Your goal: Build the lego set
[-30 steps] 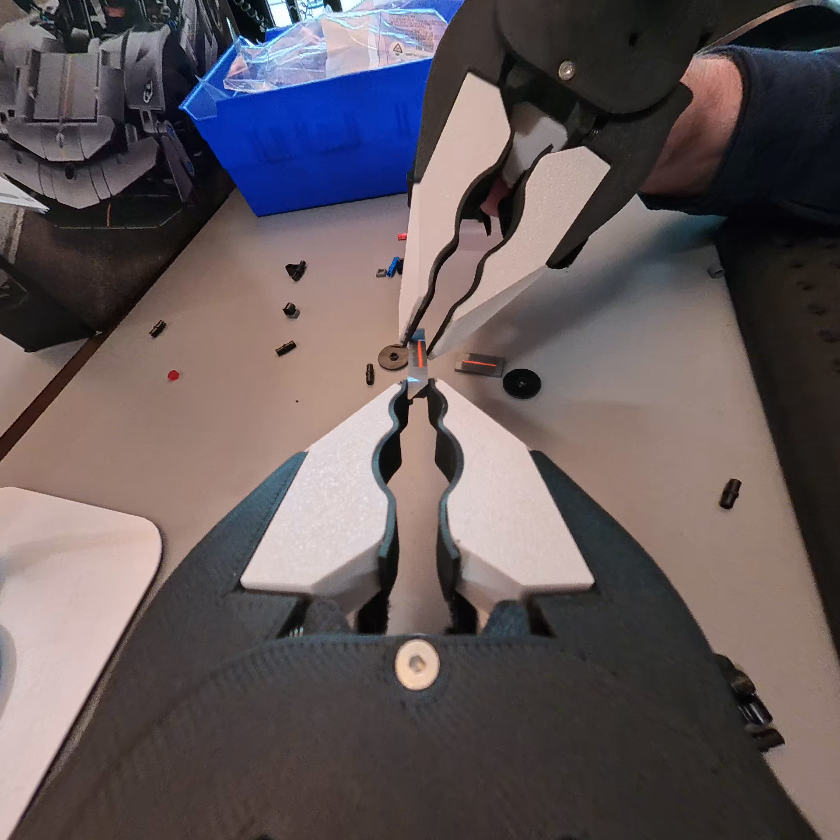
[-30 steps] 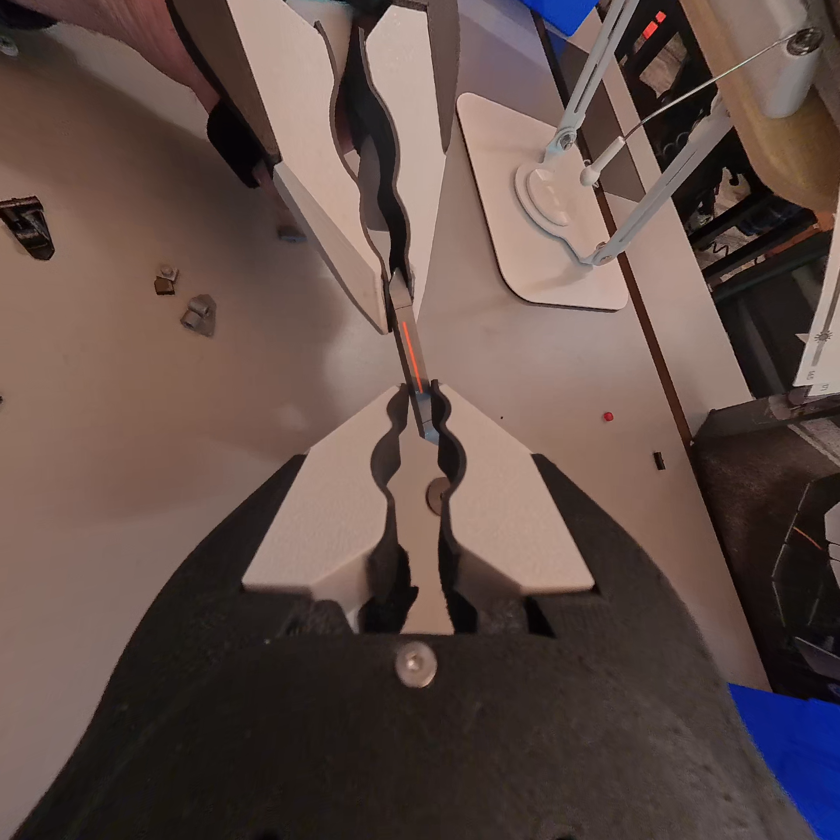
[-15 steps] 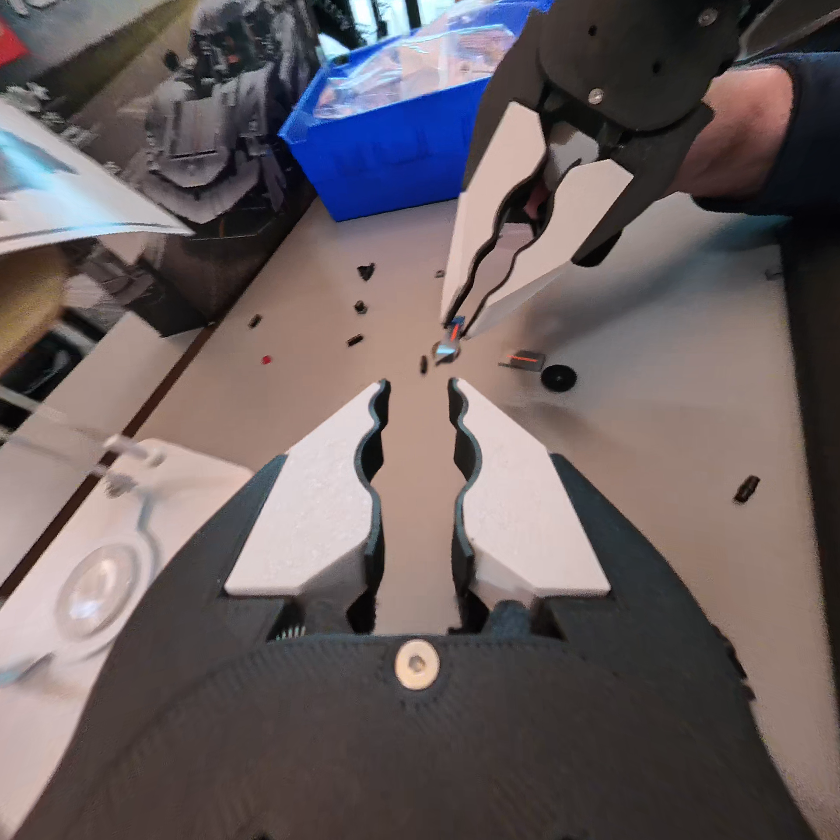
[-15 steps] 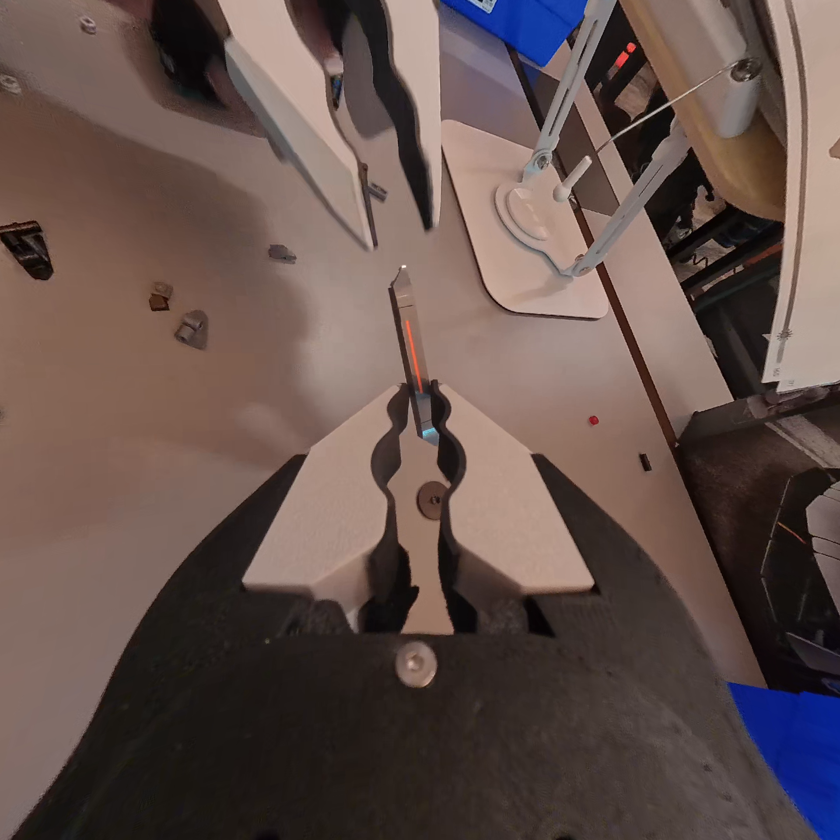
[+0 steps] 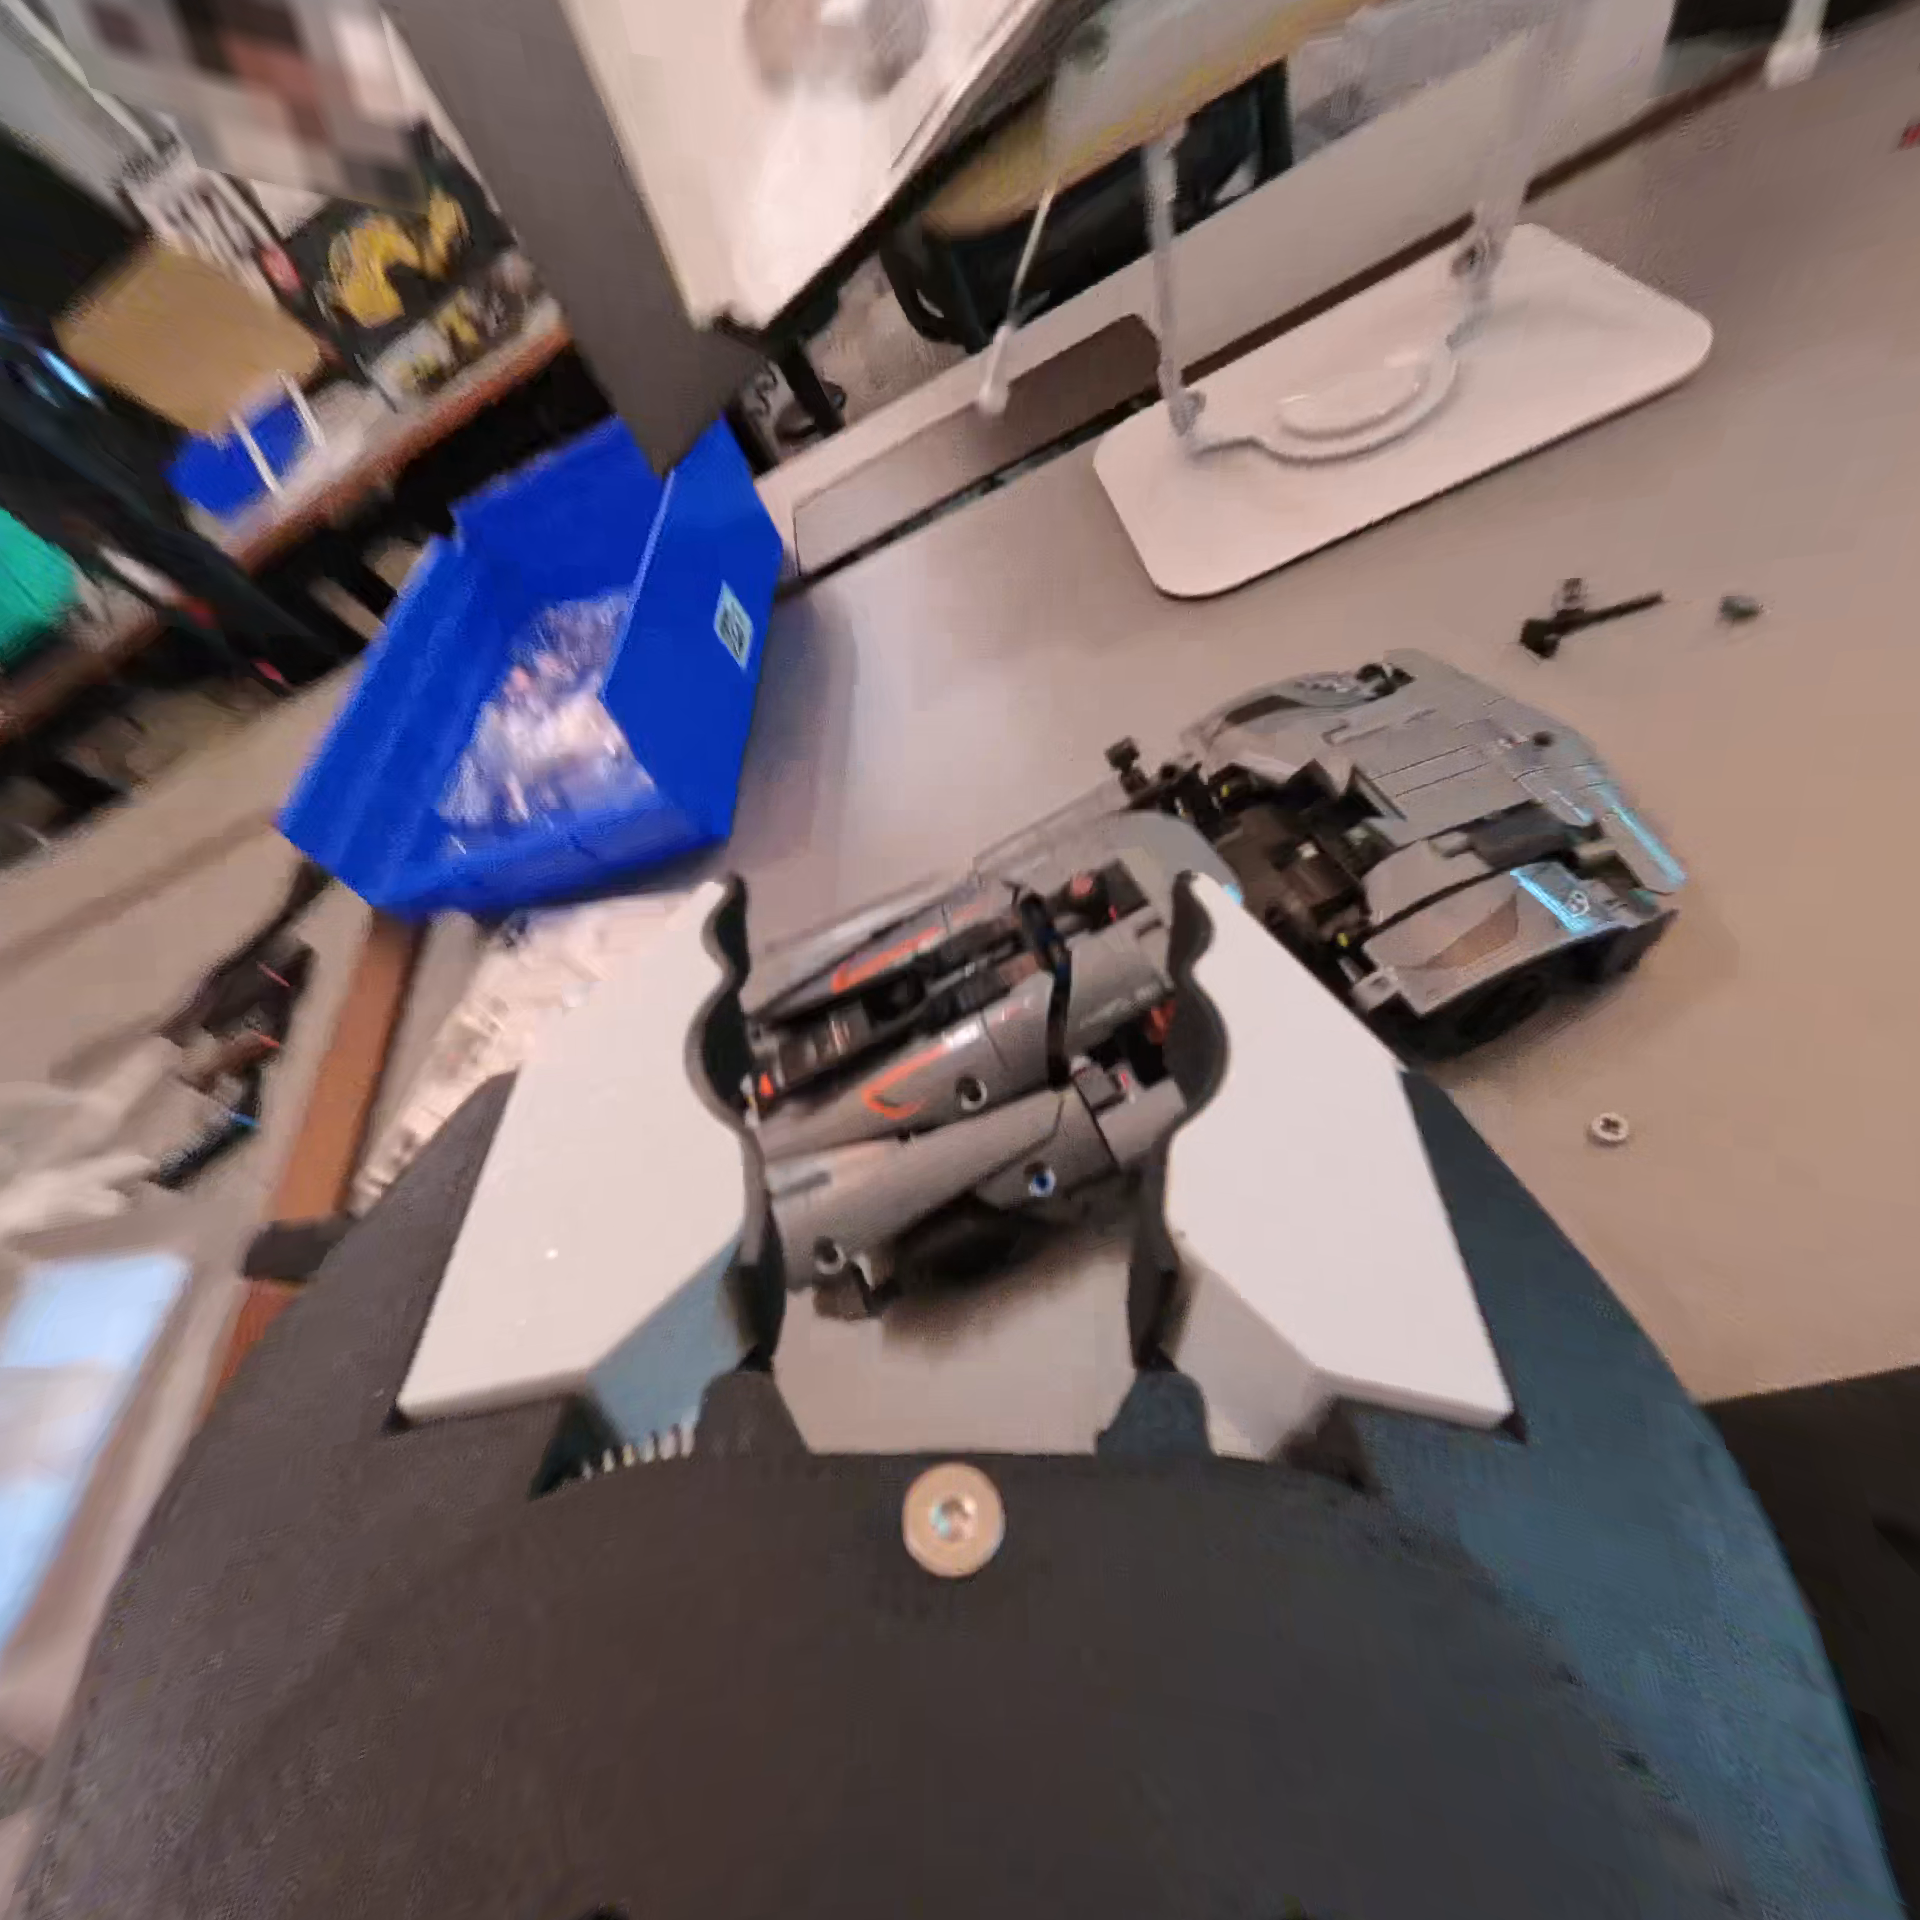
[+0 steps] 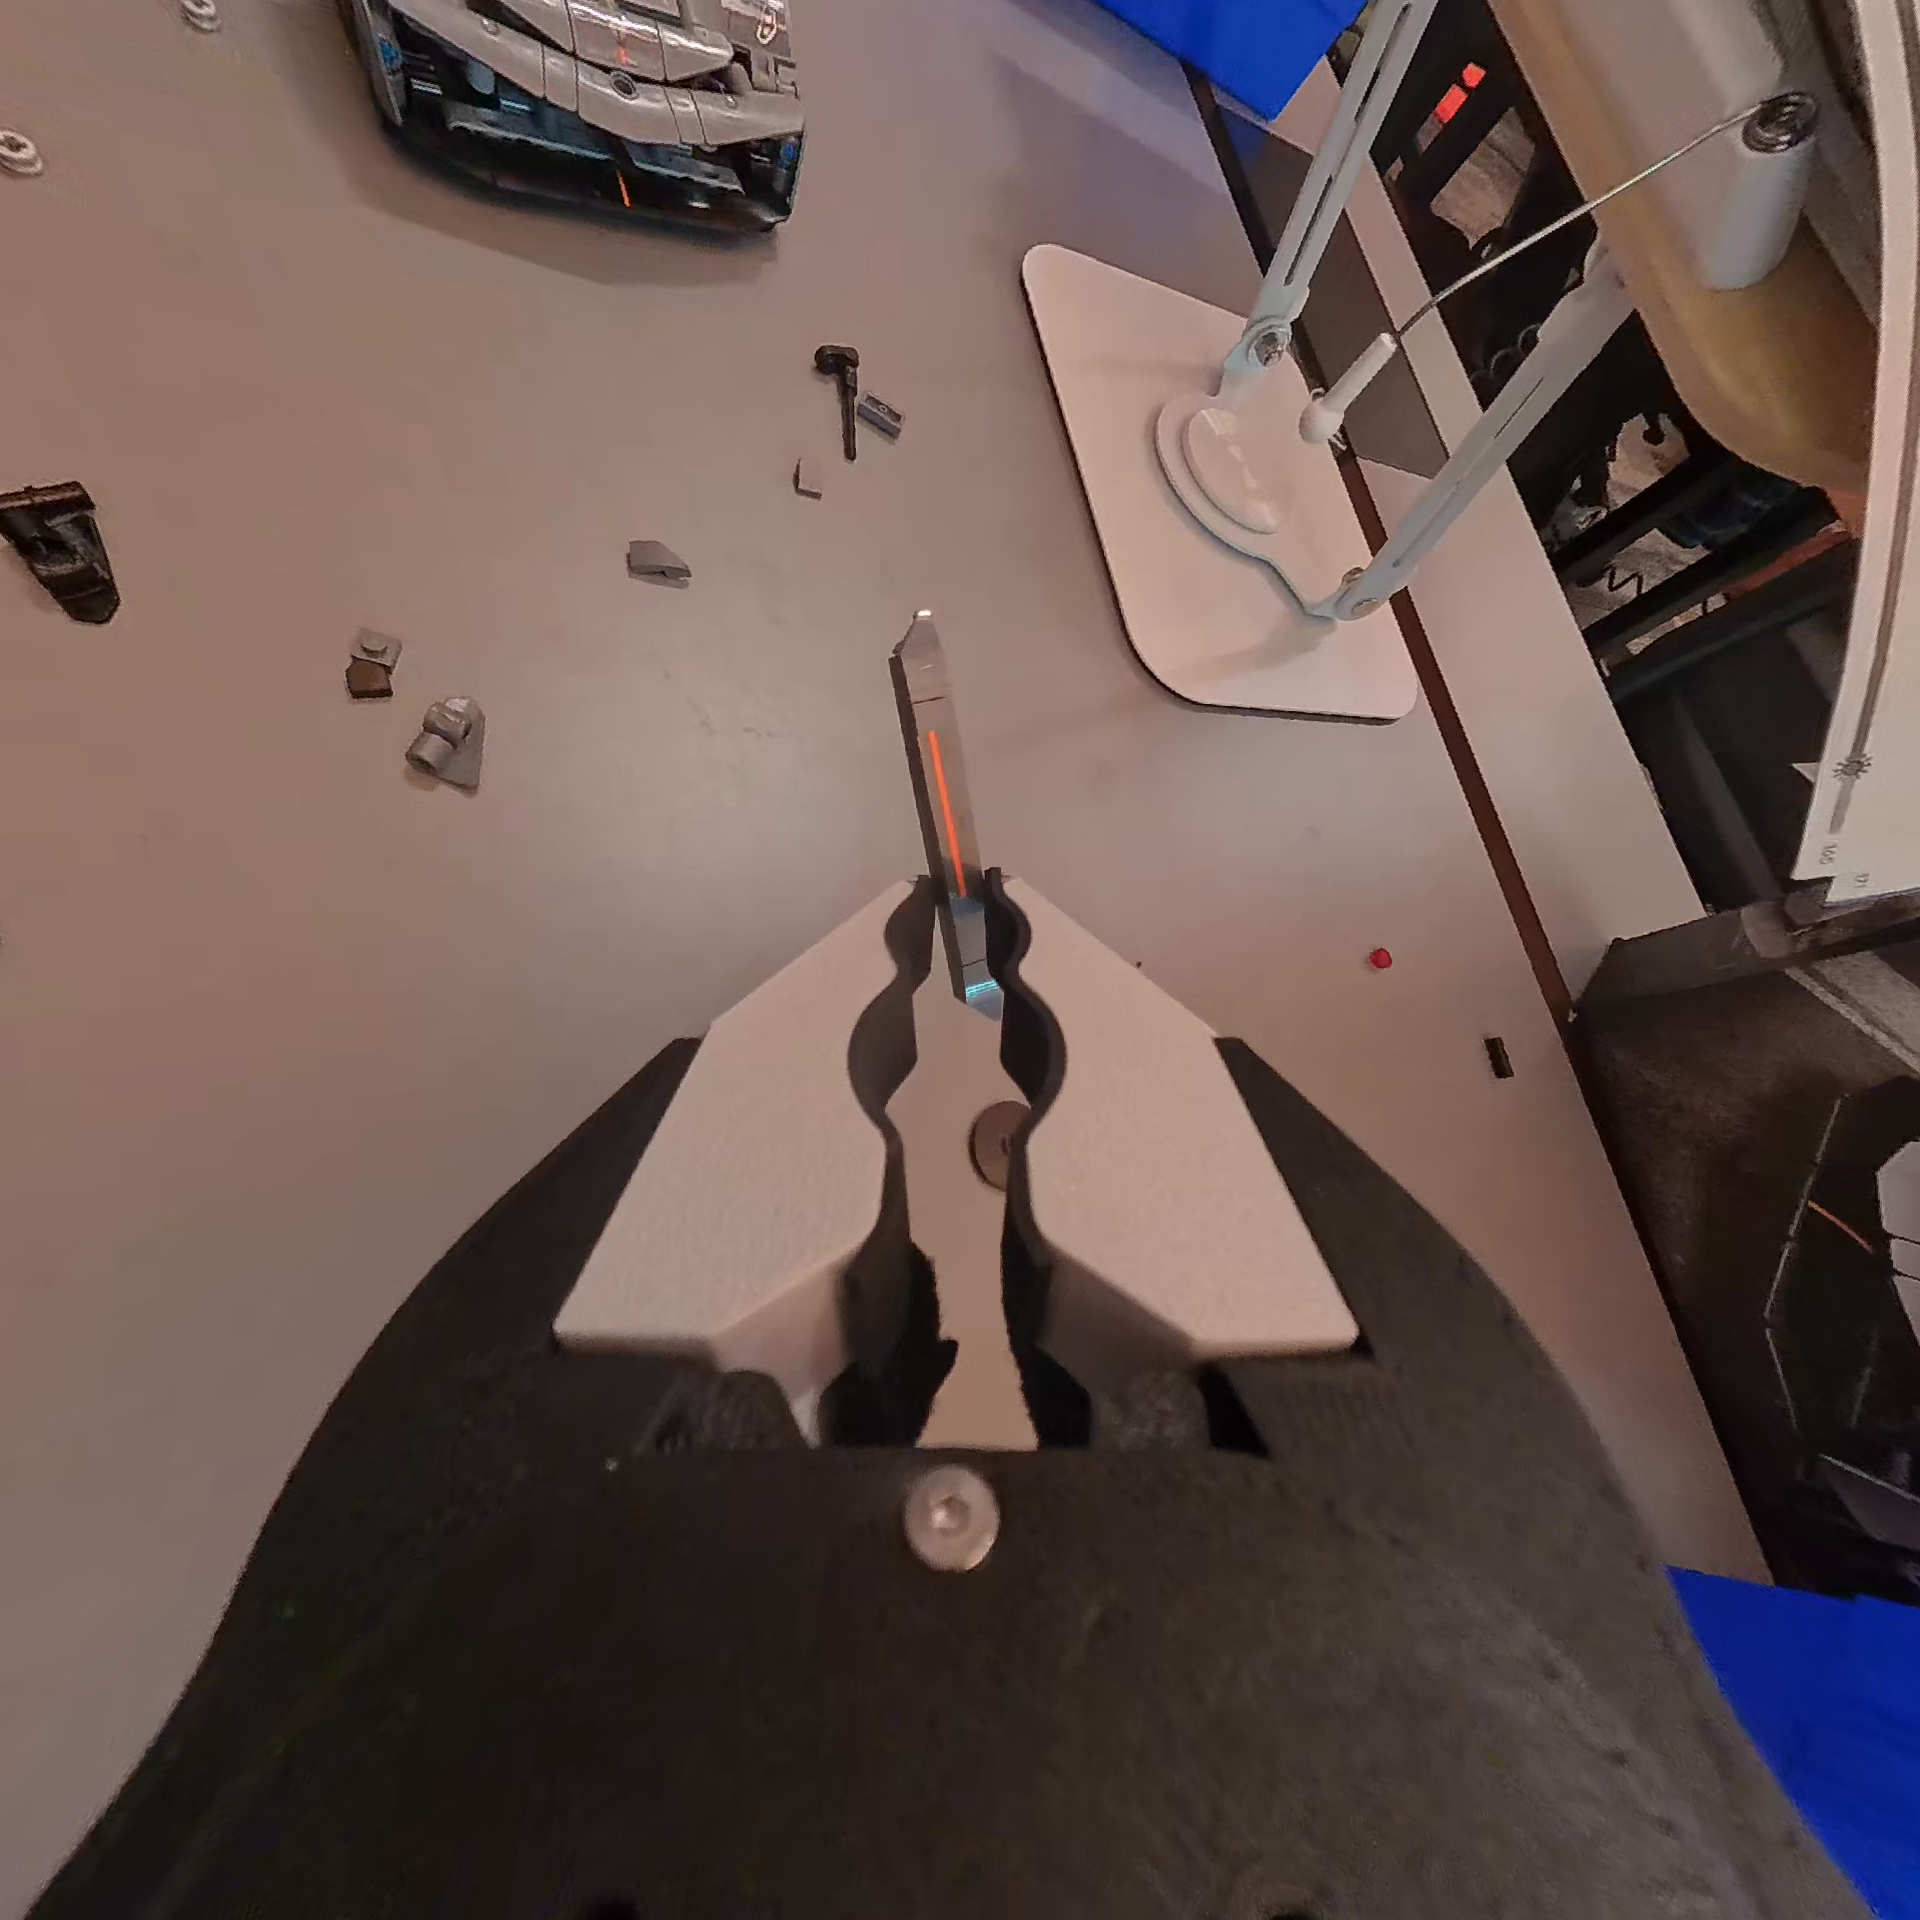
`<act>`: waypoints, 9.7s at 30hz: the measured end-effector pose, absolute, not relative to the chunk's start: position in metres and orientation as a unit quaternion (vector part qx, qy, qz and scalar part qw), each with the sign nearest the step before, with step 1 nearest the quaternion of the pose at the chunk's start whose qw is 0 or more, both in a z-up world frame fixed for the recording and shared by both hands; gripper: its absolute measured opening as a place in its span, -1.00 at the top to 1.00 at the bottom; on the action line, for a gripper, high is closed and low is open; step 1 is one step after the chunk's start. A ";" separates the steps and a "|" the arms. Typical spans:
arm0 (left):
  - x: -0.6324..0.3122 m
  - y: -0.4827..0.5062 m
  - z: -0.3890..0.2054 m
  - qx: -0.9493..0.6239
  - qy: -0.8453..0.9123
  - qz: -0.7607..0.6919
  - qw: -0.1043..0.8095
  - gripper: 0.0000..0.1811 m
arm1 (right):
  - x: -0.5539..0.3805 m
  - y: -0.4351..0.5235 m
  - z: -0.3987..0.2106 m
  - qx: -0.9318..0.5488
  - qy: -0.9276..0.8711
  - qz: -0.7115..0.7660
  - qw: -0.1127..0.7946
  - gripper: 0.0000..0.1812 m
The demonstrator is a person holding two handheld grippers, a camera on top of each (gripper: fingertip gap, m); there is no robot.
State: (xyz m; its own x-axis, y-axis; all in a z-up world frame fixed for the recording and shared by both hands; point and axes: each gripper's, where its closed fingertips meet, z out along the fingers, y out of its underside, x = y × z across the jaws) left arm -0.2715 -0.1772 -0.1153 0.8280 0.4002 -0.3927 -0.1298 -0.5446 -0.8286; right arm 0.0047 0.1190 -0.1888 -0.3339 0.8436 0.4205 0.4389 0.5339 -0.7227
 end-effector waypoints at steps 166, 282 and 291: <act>-0.201 -0.085 -0.152 -0.778 0.017 -0.099 0.621 0.94 | -0.232 -0.059 -0.154 -0.018 -0.894 0.172 0.414 0.89; -0.231 -0.092 -0.169 -0.785 -0.095 -0.121 0.600 0.71 | -0.226 -0.035 -0.171 -0.076 -0.939 0.141 0.303 0.94; -0.225 -0.089 -0.163 -0.772 -0.092 -0.147 0.612 0.75 | -0.224 -0.040 -0.167 -0.073 -0.938 0.151 0.304 0.94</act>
State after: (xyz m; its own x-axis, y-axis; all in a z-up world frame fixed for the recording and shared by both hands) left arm -0.2246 -0.0894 -0.1632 0.9397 -0.0381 0.3397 0.3222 -0.2339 -0.9173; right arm -0.2242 -0.0404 -0.1674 -0.8052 0.2277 0.5476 0.0447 0.9441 -0.3267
